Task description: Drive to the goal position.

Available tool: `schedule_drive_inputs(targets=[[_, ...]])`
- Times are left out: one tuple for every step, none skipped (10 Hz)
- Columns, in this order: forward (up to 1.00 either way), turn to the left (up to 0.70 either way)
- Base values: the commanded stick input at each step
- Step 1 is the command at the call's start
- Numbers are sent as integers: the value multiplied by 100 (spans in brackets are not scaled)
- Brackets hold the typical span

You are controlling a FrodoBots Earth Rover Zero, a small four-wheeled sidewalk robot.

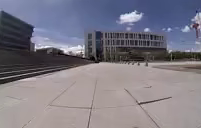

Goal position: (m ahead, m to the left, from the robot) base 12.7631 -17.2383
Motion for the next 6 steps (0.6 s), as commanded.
schedule_drive_inputs(targets=[[70, 0], [70, 0], [70, 0], [70, 0], [70, 0], [70, 0]])
